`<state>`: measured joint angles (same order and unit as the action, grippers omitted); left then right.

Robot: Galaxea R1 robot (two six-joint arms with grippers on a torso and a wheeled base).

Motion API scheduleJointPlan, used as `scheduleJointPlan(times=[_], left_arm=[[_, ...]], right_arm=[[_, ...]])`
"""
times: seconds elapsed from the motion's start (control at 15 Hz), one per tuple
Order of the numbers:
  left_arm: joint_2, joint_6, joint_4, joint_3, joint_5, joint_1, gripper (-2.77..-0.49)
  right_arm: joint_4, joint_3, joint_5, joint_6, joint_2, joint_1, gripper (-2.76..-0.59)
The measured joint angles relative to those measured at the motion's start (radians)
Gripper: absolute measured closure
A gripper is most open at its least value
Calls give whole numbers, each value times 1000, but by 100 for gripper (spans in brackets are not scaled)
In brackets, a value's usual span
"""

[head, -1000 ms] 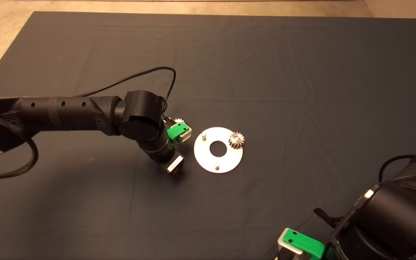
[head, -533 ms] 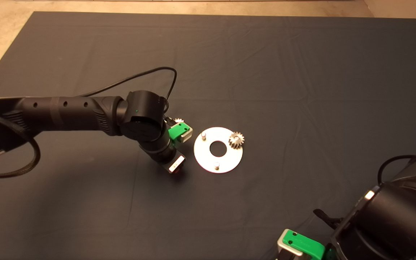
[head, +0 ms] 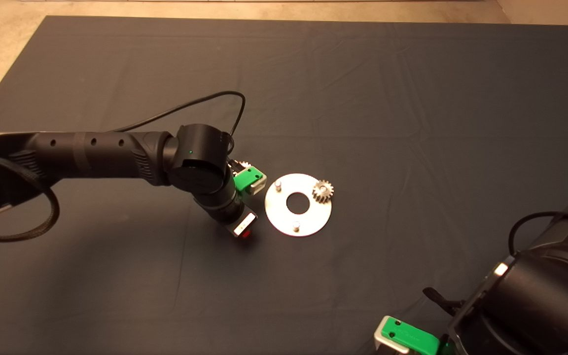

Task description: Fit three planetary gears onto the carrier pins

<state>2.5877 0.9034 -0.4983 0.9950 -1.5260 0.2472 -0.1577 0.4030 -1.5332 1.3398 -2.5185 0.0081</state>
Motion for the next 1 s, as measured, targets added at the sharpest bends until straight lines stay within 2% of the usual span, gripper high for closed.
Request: scheduleJointPlan(times=[0.53, 0.73, 0.87, 1.0], left_arm=[[3, 0, 0, -3, 0, 0, -176], [-2, 0, -6, -4, 0, 0, -166], [-3, 0, -8, -5, 0, 0, -151], [-3, 0, -8, -6, 0, 0, -149]], right_arm=[[0, 0, 0, 0, -6, 0, -145], [0, 0, -1, 0, -11, 0, -145], [0, 0, -1, 0, -16, 0, -145], [0, 0, 0, 0, -17, 0, -145]])
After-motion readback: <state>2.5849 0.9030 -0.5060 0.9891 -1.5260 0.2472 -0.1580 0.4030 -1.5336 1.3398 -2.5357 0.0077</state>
